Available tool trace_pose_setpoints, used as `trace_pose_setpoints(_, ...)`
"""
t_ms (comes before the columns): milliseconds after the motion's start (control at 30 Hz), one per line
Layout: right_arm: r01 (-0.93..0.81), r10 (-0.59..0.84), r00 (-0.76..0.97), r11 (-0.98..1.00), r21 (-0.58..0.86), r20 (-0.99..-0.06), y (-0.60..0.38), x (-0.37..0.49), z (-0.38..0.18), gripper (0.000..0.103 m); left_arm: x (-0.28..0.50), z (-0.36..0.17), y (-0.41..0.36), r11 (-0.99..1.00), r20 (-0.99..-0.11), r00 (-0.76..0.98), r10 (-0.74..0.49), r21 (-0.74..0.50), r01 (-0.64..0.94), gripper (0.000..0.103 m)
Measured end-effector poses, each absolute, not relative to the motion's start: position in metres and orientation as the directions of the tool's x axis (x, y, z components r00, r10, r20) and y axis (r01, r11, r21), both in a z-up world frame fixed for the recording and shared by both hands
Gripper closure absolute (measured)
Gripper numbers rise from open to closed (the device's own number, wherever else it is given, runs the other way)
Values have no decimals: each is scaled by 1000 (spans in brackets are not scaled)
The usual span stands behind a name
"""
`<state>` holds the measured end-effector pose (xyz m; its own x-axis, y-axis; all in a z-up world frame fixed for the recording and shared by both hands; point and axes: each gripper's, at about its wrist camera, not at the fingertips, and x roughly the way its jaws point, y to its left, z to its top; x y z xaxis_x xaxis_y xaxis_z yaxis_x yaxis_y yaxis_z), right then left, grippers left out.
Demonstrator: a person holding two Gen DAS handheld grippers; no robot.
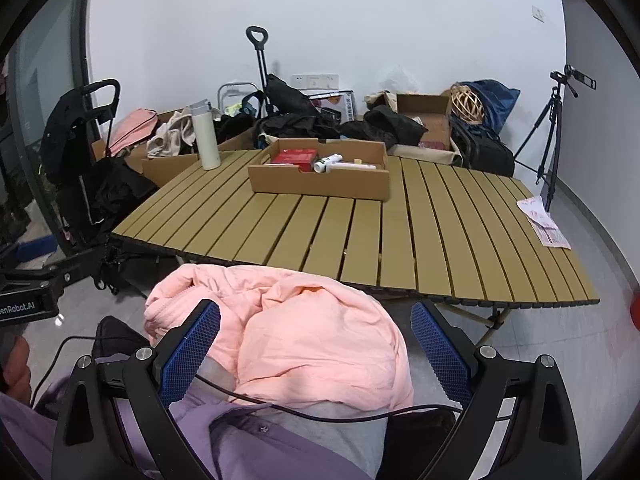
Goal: Organize objects
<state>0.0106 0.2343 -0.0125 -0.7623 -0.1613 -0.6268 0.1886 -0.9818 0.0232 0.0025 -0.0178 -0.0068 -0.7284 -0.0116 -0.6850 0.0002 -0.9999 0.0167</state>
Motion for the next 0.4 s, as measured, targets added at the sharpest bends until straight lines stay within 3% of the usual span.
trace_pose_setpoints(233, 179, -156, -754, -983, 30, -638, 238, 6, -16, 5, -1, -14, -19, -1000, -709, -704, -26, 20, 16, 0)
trace_pose_setpoints(400, 182, -158, -755, -983, 27, -636, 236, 8, -16, 5, 5, -11, -18, -999, -675, -737, -35, 44, 7, 0)
